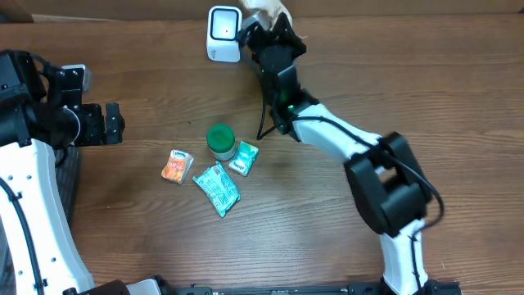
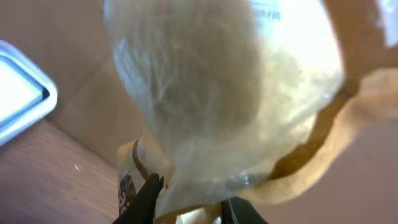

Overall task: Scan the item barcode
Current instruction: 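Lift the Pantree bag and hold it under the scanner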

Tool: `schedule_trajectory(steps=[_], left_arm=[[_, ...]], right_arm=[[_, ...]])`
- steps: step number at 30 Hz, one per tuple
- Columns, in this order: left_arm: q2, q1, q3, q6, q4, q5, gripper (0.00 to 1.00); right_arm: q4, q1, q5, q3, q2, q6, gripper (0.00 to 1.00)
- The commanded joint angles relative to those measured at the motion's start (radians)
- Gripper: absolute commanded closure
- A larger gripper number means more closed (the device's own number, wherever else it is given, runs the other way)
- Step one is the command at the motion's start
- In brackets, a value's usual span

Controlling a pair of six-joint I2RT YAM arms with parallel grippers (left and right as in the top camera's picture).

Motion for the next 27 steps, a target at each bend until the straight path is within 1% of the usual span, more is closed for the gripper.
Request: schedule_trajectory(steps=[1, 4, 7, 17, 25, 27], left_arm=[[0.008, 0.004, 0.010, 0.026, 0.001, -0.003, 0.01], [0.008, 0.004, 0.010, 0.026, 0.002, -0.003, 0.00], [0.008, 0.004, 0.010, 0.026, 0.001, -0.003, 0.00], [0.008, 0.004, 0.010, 0.026, 0.001, -0.003, 0.00], [0.008, 0.004, 0.010, 0.026, 0.002, -0.003, 0.00], [0.008, 0.004, 0.010, 0.026, 0.002, -0.003, 0.00]], right_arm=[[0.035, 0.016, 0.003, 0.070, 0.111, -0.277, 0.96], [0.033, 0.021, -0.023, 0.106, 0.169, -0.338, 0.96], [0.032, 0.022, -0.040, 0.124, 0.192, -0.357, 0.96], [0.031, 0.021, -0.037, 0.129, 0.192, -0.357, 0.96], [0.090, 0.016, -0.038, 0.129, 0.192, -0.352, 0.96], [0.089, 0.012, -0.036, 0.129, 0.192, -0.321, 0.96]])
